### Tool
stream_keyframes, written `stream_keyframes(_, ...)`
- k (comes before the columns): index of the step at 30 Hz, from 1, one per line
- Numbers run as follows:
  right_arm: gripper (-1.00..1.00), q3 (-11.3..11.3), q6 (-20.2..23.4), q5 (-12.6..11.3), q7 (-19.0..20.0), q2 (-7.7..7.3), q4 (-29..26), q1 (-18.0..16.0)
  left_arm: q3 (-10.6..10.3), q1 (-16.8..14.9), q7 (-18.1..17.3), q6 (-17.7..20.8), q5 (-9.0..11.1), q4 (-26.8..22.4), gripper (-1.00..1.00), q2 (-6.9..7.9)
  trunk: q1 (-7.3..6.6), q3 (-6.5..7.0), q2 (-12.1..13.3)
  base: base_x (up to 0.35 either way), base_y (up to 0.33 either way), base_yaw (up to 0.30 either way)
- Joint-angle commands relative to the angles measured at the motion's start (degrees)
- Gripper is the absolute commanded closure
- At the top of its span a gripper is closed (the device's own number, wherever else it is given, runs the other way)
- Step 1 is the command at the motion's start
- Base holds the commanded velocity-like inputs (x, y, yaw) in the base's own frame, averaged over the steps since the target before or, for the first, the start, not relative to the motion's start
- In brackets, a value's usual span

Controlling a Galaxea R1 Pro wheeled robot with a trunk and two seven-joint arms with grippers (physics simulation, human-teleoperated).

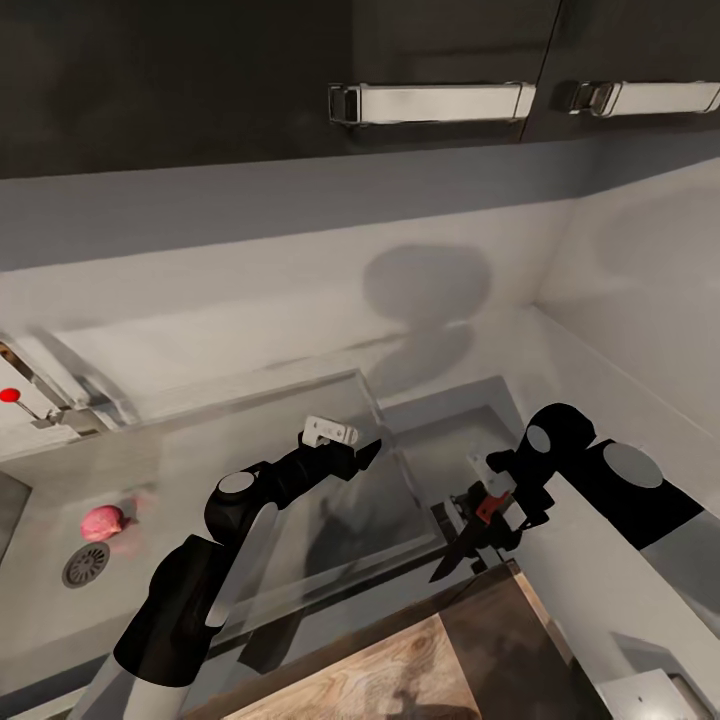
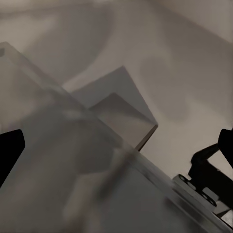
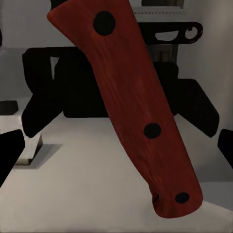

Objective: In the kitchen, take the Vidalia onion out of the sink, dice it on the chopping board with the paring knife, put the diced onion into the bowl on the countertop, then place both the paring knife and the chopping board into the sink.

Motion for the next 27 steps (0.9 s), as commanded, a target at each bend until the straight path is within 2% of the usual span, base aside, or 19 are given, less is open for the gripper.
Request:
stream_keyframes(1, -1.00, 0.2, 0.3, 0.3, 0.1, -0.05, -0.1, -0.1, 0.1, 0.0, -0.1, 0.3, 0.2, -0.1, -1.00, -0.02, 0.03, -0.15, -0.1, 0.000, 0.000, 0.000)
stream_keyframes(12, -1.00, 0.1, 0.5, 0.6, 0.1, -0.05, -0.1, -0.1, 0.1, 0.0, -0.1, 0.4, 0.2, -0.1, -1.00, -0.02, 0.03, -0.24, -0.1, 0.000, 0.000, 0.000)
stream_keyframes(13, 1.00, 0.1, 0.5, 0.6, 0.1, -0.05, -0.1, -0.1, 0.1, 0.0, -0.1, 0.4, 0.2, -0.1, -1.00, -0.02, 0.03, -0.24, -0.1, 0.000, 0.000, 0.000)
stream_keyframes(27, 1.00, 0.1, 0.5, 0.6, 0.1, -0.05, -0.1, -0.1, 0.1, 0.0, 0.0, 0.4, 0.2, -0.1, -1.00, -0.02, 0.03, -0.24, -0.1, 0.000, 0.000, 0.000)
